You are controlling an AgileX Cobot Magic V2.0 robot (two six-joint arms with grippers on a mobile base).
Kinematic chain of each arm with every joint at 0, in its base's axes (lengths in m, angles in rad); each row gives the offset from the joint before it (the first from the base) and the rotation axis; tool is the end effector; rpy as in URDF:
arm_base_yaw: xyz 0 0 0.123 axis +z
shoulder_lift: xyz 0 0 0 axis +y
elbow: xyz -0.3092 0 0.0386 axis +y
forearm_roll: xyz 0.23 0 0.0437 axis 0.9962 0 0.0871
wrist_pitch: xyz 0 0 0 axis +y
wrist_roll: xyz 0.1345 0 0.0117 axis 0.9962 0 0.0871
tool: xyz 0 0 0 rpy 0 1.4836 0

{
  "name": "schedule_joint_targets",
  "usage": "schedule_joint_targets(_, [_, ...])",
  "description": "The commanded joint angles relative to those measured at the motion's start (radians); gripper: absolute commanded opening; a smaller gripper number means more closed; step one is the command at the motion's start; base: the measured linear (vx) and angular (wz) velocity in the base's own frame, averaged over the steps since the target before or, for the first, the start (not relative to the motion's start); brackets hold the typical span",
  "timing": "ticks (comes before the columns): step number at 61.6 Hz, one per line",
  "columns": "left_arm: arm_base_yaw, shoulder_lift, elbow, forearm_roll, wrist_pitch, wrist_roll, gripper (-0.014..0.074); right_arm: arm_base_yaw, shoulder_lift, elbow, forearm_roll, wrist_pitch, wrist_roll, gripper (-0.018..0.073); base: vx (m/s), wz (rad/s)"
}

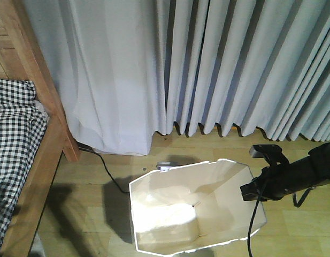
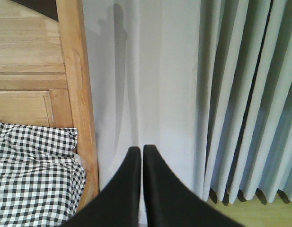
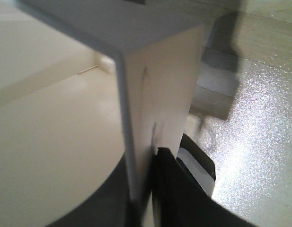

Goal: Move trash bin to bedside with robot
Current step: 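Carry the bin with the right gripper while driving toward the bedside, then lower the bin to the floor beside the bed with the right gripper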

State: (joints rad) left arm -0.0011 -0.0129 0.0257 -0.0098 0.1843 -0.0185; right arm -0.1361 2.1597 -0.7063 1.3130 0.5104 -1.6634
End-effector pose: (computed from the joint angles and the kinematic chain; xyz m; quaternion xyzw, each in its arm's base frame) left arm 0.0551 -0.0003 0.1835 -0.0095 0.7448 -0.0104 0.6671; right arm 0.2877 0.0250 0.0166 -0.1284 0.9609 0.2273 0.0922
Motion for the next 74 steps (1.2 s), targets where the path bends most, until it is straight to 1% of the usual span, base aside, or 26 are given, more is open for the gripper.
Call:
schedule_joint_targets(1, [-0.002, -0.014, 0.019, -0.009, -0.078, -0.006, -0.0006, -0.003, -0.066, -0.011, 0.047, 0.220, 0.001, -0.0003, 0.00, 0.00])
schedule_joint_targets(9, [-0.002, -0.014, 0.019, -0.009, -0.078, -0.006, -0.0006, -0.003, -0.066, -0.021, 0.047, 0.209, 0.036, -0.0003, 0.00, 0.00])
schedule_joint_targets(14, [-0.002, -0.014, 0.019, -0.009, -0.078, -0.006, -0.0006, -0.003, -0.066, -0.049, 0.029, 0.190, 0.101, -0.0001, 0.00, 0.00])
schedule_joint_targets(19, [-0.002, -0.014, 0.019, -0.009, -0.078, -0.006, -0.0006, -0.003, -0.066, -0.094, -0.013, 0.157, 0.173, -0.0001, 0.00, 0.00])
schedule_joint_targets(30, [-0.002, -0.014, 0.019, -0.009, -0.078, -0.006, -0.0006, -0.003, -0.053, -0.179, -0.148, 0.065, 0.312, 0.0001, 0.00, 0.00])
schedule_joint_targets(38, [-0.002, -0.014, 0.019, -0.009, -0.078, -0.006, -0.0006, -0.003, 0.015, -0.255, -0.274, 0.088, 0.405, 0.0001, 0.00, 0.00])
schedule_joint_targets(46, [-0.002, -0.014, 0.019, -0.009, -0.078, -0.006, -0.0006, -0.003, 0.115, -0.336, -0.373, 0.109, 0.494, 0.0001, 0.00, 0.00])
schedule_joint_targets(54, [-0.002, -0.014, 0.019, -0.009, -0.078, -0.006, -0.0006, -0.003, 0.211, -0.418, -0.418, 0.111, 0.546, 0.0001, 0.00, 0.00])
schedule_joint_targets(68, [-0.002, -0.014, 0.019, -0.009, -0.078, -0.006, -0.0006, -0.003, 0.362, -0.571, -0.428, 0.133, 0.557, 0.0001, 0.00, 0.00])
schedule_joint_targets(74, [-0.002, -0.014, 0.019, -0.009, -0.078, -0.006, -0.0006, -0.003, 0.424, -0.627, -0.459, 0.141, 0.584, 0.0001, 0.00, 0.00])
